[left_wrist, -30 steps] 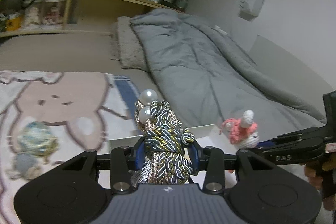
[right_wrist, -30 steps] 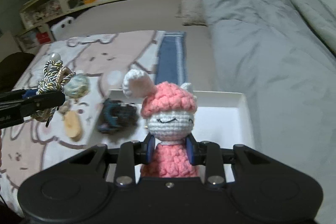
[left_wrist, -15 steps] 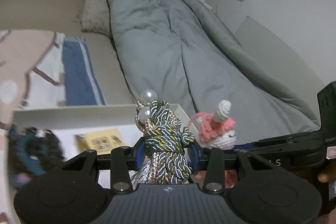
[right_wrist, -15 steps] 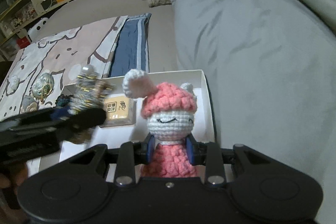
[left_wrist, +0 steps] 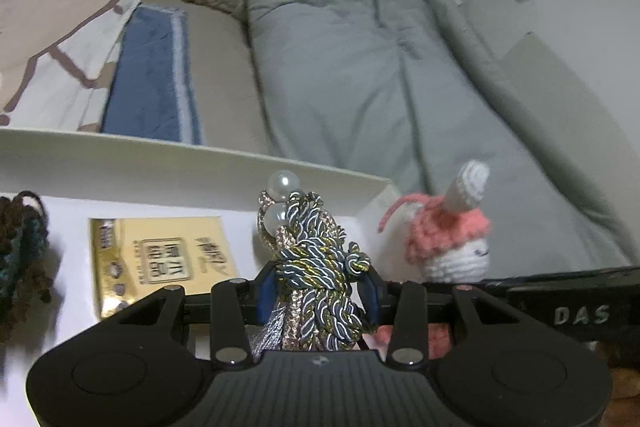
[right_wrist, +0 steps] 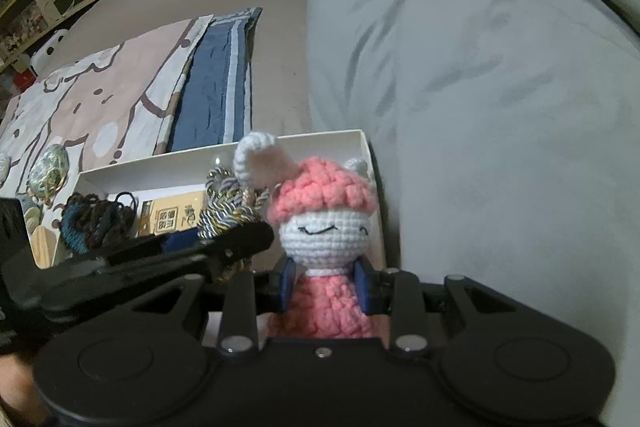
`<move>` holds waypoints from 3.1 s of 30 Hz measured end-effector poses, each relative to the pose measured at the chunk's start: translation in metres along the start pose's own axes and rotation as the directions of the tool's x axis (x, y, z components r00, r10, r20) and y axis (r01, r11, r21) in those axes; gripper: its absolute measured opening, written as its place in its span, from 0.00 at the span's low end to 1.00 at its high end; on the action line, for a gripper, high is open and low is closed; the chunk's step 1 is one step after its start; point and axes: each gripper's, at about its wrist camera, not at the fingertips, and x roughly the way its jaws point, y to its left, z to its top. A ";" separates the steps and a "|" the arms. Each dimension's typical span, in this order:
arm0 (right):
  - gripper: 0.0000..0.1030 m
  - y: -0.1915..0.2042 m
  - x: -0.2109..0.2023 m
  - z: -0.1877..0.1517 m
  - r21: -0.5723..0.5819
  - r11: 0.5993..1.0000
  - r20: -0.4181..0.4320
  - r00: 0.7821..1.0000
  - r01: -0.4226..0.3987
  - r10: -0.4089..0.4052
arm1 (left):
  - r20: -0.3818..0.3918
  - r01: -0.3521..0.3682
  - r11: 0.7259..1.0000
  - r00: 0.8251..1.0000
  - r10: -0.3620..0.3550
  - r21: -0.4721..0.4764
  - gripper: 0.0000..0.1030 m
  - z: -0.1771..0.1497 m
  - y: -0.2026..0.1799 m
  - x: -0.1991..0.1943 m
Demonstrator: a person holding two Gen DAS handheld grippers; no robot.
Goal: Organize objects
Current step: 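Carry keychain and pink doll into the white box and open both tools, then lift both tools from the box and move toward the toys on the blanket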
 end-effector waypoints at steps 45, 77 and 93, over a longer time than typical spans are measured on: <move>0.41 0.004 -0.072 -0.024 0.131 0.990 0.135 0.990 -0.055 0.037 | -0.054 -0.098 0.982 0.993 0.108 0.159 0.44 0.023 -0.022 -0.108; 0.86 0.045 -0.165 -0.107 0.137 0.990 0.306 0.950 0.019 -0.060 | 0.052 -0.172 0.936 0.985 0.164 0.306 1.00 -0.010 -0.040 -0.227; 1.00 0.066 -0.160 -0.120 0.132 0.990 0.347 0.933 0.055 -0.098 | 0.089 -0.215 0.936 0.976 0.197 0.279 1.00 -0.012 0.010 -0.253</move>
